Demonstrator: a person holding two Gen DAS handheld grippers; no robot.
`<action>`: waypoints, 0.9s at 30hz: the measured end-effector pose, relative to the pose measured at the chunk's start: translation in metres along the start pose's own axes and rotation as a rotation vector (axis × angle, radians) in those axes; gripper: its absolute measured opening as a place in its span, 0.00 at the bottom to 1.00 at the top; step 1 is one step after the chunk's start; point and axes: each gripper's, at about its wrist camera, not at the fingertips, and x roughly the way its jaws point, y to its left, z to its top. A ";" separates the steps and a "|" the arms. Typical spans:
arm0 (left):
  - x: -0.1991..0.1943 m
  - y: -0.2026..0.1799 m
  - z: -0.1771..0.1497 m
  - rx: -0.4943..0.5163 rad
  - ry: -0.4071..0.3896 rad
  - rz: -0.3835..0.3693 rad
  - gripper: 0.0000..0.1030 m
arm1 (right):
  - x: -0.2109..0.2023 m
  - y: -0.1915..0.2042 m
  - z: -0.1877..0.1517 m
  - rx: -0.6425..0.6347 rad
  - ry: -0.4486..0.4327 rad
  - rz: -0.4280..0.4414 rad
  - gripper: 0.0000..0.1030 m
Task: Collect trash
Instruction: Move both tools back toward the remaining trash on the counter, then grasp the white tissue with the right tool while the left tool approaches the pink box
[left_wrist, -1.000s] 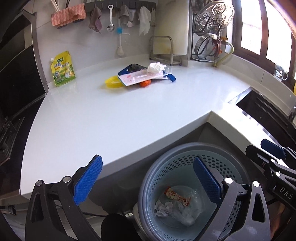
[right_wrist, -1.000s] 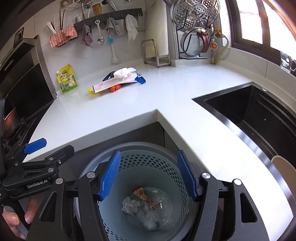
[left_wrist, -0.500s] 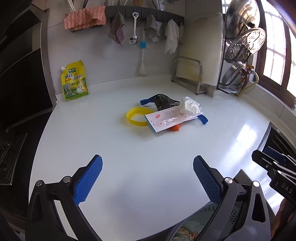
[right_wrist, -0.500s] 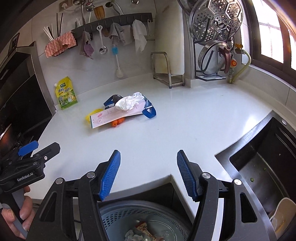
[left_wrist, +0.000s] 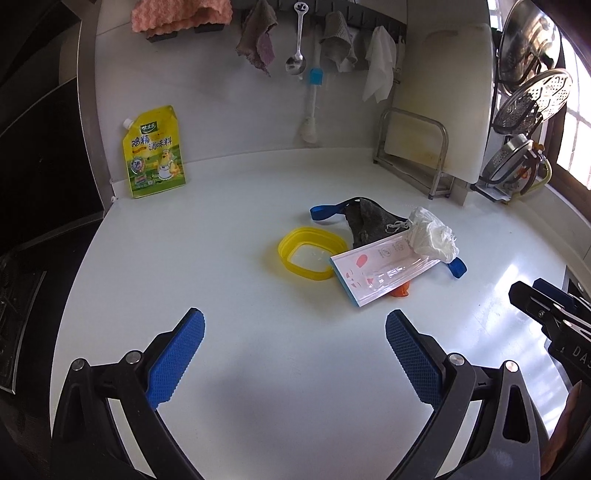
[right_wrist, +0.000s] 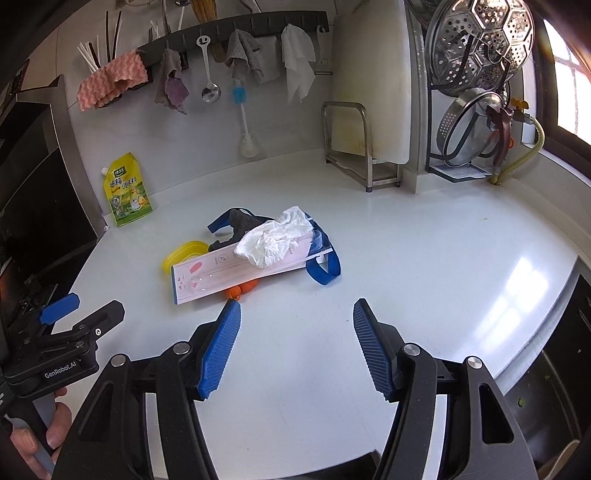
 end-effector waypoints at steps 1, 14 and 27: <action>0.003 0.000 0.001 0.000 0.003 -0.001 0.94 | 0.005 0.002 0.003 -0.005 0.003 0.001 0.59; 0.031 -0.008 0.019 0.053 0.013 0.030 0.94 | 0.060 0.019 0.034 -0.039 0.057 0.007 0.59; 0.040 0.001 0.019 0.024 0.037 0.026 0.94 | 0.108 0.029 0.055 -0.080 0.127 -0.014 0.59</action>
